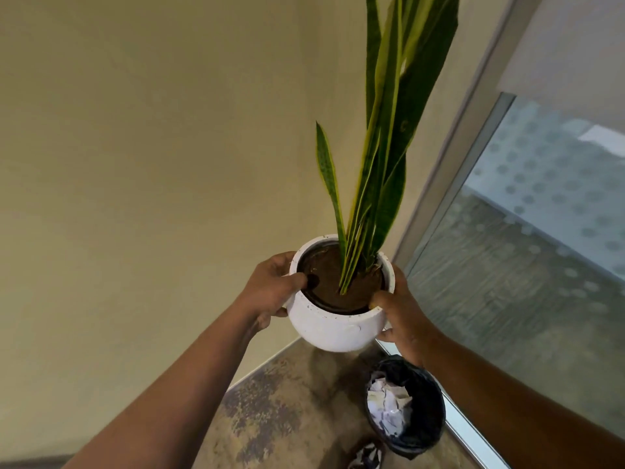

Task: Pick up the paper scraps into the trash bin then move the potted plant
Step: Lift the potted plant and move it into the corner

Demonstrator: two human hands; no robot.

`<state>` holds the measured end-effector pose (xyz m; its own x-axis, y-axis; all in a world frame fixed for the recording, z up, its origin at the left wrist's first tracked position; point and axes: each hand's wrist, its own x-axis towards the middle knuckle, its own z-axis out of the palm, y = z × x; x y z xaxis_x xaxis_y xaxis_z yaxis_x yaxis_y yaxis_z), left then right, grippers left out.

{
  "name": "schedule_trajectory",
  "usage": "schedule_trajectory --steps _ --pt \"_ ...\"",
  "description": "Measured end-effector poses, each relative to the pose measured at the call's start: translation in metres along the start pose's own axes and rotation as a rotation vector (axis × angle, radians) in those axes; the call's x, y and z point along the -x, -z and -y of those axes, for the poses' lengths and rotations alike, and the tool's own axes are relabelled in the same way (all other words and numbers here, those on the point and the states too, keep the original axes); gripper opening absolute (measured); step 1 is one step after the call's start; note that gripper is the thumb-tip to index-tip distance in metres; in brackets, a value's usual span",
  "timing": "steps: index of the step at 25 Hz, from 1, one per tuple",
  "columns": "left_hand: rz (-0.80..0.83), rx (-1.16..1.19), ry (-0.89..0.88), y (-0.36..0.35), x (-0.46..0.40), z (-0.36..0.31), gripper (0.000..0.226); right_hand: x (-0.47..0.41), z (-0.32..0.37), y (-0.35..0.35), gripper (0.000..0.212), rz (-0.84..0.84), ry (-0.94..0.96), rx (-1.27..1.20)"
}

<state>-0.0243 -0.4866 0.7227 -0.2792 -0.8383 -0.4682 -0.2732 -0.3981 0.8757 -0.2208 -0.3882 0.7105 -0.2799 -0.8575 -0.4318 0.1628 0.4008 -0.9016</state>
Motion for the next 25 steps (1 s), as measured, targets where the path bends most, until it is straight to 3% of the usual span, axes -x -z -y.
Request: schedule_trajectory --steps 10,15,19,25 --pt "-0.08 0.02 0.112 -0.039 -0.071 -0.001 0.043 -0.085 0.016 0.035 0.068 0.007 -0.16 0.247" --pt "-0.013 0.007 0.144 -0.031 -0.104 -0.007 0.048 -0.102 0.026 0.026 0.07 -0.018 -0.176 0.226" --pt "0.069 -0.004 0.119 -0.019 -0.129 -0.021 0.05 -0.112 0.031 0.015 0.052 -0.107 -0.141 0.217" --pt "0.14 -0.048 0.147 -0.006 -0.153 -0.034 0.051 -0.114 0.034 -0.002 0.043 -0.184 -0.145 0.211"
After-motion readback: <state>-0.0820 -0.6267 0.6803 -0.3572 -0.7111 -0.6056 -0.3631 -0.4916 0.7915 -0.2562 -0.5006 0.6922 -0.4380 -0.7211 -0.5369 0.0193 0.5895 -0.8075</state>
